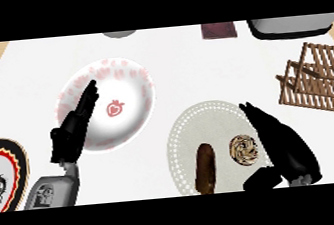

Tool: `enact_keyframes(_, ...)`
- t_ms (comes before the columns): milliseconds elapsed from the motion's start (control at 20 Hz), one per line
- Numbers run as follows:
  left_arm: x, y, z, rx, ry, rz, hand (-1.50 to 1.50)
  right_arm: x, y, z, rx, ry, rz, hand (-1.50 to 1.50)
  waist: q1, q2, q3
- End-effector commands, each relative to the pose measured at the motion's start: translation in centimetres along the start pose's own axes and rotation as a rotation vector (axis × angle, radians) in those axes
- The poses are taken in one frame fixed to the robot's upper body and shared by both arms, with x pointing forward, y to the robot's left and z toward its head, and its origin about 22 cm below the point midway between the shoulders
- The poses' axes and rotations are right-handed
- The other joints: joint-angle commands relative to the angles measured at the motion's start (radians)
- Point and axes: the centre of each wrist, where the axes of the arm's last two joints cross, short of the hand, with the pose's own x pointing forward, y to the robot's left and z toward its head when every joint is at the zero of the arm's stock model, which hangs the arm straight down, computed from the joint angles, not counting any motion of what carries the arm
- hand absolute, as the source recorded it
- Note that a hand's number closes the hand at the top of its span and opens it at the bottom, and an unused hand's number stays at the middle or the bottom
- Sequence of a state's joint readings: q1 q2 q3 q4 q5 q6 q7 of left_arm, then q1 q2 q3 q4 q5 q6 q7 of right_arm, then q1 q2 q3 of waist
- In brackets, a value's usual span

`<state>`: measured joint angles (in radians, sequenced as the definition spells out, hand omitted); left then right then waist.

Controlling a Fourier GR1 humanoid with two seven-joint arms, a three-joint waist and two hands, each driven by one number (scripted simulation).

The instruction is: Pick the cupcake from the placemat and place it in the tiered shelf

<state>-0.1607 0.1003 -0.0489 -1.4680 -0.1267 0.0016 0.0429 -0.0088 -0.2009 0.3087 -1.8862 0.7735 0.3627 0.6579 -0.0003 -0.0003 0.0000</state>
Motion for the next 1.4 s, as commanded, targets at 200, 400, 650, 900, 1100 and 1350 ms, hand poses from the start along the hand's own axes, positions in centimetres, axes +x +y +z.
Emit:
enact_keyframes(200,-0.6,-0.7,0.0,-0.010,-0.010,0.023,0.00,-2.4,2.2,-2.5,0.026,0.018,0.014,-1.50,0.001,0.000,0.000)
enact_keyframes(400,0.0,0.0,-0.6,0.002,-0.013,0.009,0.00,-2.3,2.7,-2.6,0.029,-0.007,-0.003,-1.50,0.000,0.000,0.000)
enact_keyframes(650,-1.0,0.2,-0.3,0.001,-0.003,-0.002,0.00,-3.3,4.9,-1.1,0.042,0.006,0.006,-1.50,-0.003,0.000,0.000)
enact_keyframes(900,0.0,-1.2,0.1,-0.008,-0.014,-0.002,0.00,-2.9,5.0,-3.6,0.099,-0.025,0.048,1.50,0.000,0.000,0.000)
enact_keyframes(1100,-0.5,-0.4,0.0,0.001,-0.003,0.018,0.00,-1.5,5.7,-3.2,0.073,-0.052,0.153,1.50,0.000,0.000,0.000)
enact_keyframes(1350,0.6,0.6,-1.1,-0.005,-0.001,-0.008,0.00,-3.6,6.0,-1.8,0.026,-0.075,0.137,1.50,-0.002,0.000,0.000)
